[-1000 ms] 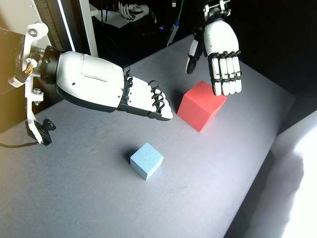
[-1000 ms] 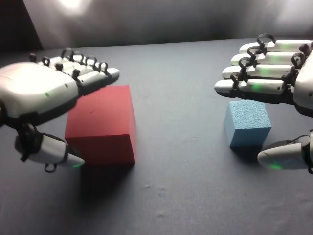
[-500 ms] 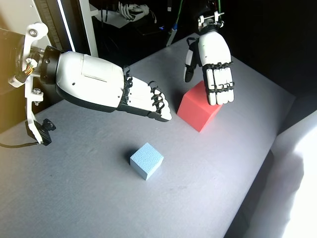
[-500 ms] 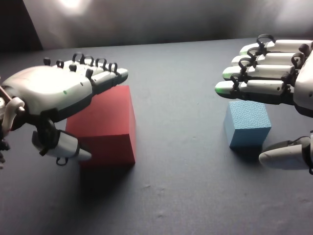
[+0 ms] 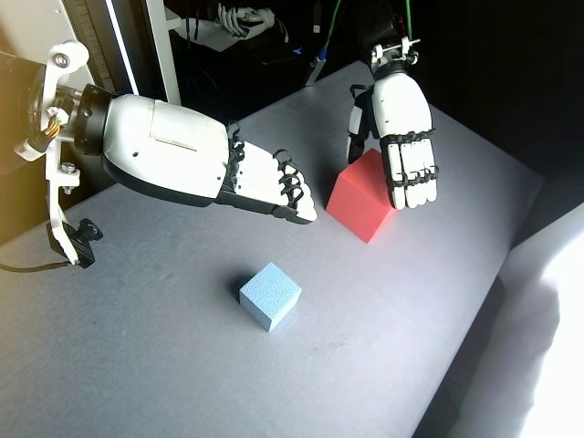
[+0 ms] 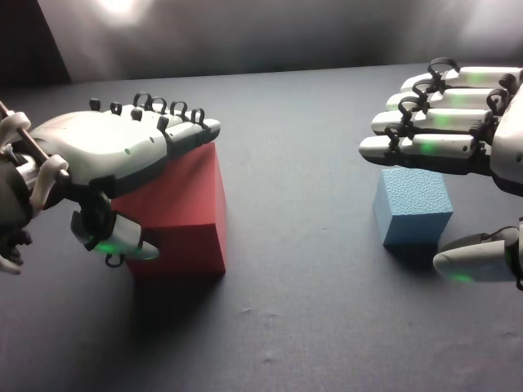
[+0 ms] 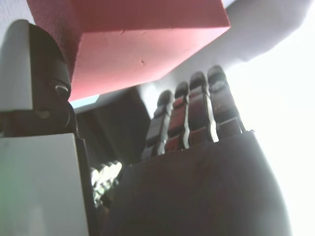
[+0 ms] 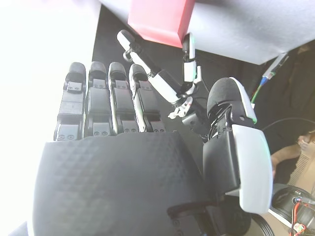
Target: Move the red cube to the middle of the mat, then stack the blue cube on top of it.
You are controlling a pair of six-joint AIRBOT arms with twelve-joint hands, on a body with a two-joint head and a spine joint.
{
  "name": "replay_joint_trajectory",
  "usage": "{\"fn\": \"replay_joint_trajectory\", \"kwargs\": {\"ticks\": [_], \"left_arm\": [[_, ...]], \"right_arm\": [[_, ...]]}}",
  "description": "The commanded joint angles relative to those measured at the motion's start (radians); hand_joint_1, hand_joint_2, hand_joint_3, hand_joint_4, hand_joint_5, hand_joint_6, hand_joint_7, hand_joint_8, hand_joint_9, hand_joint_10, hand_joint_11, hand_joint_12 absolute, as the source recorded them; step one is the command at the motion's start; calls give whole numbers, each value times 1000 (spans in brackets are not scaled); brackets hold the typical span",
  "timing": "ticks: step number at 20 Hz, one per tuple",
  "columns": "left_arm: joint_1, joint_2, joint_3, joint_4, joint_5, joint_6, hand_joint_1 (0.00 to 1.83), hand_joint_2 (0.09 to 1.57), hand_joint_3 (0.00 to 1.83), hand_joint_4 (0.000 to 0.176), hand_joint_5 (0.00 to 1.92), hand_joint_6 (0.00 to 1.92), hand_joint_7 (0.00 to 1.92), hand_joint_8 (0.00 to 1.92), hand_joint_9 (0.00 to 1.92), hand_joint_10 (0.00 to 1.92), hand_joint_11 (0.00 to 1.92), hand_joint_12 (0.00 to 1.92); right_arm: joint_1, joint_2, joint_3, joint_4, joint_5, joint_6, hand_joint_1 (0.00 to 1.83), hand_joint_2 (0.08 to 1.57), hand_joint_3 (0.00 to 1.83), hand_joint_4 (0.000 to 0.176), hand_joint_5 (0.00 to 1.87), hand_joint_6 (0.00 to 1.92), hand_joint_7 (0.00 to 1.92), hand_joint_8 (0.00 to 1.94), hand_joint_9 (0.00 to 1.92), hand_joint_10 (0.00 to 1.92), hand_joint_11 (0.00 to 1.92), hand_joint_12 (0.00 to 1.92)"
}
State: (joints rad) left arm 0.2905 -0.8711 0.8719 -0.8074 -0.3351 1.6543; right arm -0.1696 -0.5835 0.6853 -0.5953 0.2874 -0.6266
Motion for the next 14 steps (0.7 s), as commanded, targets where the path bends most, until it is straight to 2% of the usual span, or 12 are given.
{"fn": "replay_joint_trajectory", "kwargs": {"ticks": [1, 4, 5, 6, 7, 11, 14], "left_arm": [[-13, 4, 7, 10, -73, 17, 1309, 956, 7, 0, 0, 0, 0, 0, 0, 0, 0, 0], [-15, -14, 35, 8, -61, 28, 1309, 956, 6, 0, 0, 0, 0, 0, 0, 0, 0, 0], [-16, -21, 48, 8, -56, 29, 1325, 953, 4, 0, 0, 0, 0, 0, 0, 0, 0, 0], [-19, -27, 60, 8, -51, 32, 1319, 952, 3, 0, 0, 0, 0, 0, 0, 0, 0, 0], [-23, -34, 73, 8, -44, 36, 1295, 958, 6, 0, 0, 0, 0, 0, 0, 0, 0, 0], [-30, -53, 105, 8, -14, 49, 1324, 973, 8, 0, 0, 0, 0, 0, 0, 0, 0, 0], [-22, -66, 109, -31, 13, 87, 1319, 965, 3, 0, 0, 0, 0, 0, 0, 0, 0, 0]], "right_arm": [[12, 10, -3, 19, 97, 3, 66, 1222, 0, 0, 128, 3, 107, 5, 99, 8, 0, 252], [12, 10, -3, 19, 97, 3, 69, 1221, 0, 0, 129, 3, 111, 5, 103, 8, 0, 261], [12, 10, -3, 19, 97, 3, 86, 1220, 0, 0, 117, 1, 94, 3, 82, 4, 0, 201], [12, 10, -3, 19, 97, 3, 100, 1215, 0, 0, 158, 0, 134, 0, 125, 4, 0, 319], [12, 10, -3, 19, 97, 3, 87, 1222, 2, 0, 154, 0, 134, 0, 127, 1, 0, 335], [12, 10, -3, 19, 97, 3, 66, 1241, 4, 0, 127, 1, 92, 1, 77, 1, 0, 206], [12, 10, -3, 19, 97, 3, 39, 1236, 1, 0, 132, 2, 98, 2, 85, 3, 0, 247]]}}
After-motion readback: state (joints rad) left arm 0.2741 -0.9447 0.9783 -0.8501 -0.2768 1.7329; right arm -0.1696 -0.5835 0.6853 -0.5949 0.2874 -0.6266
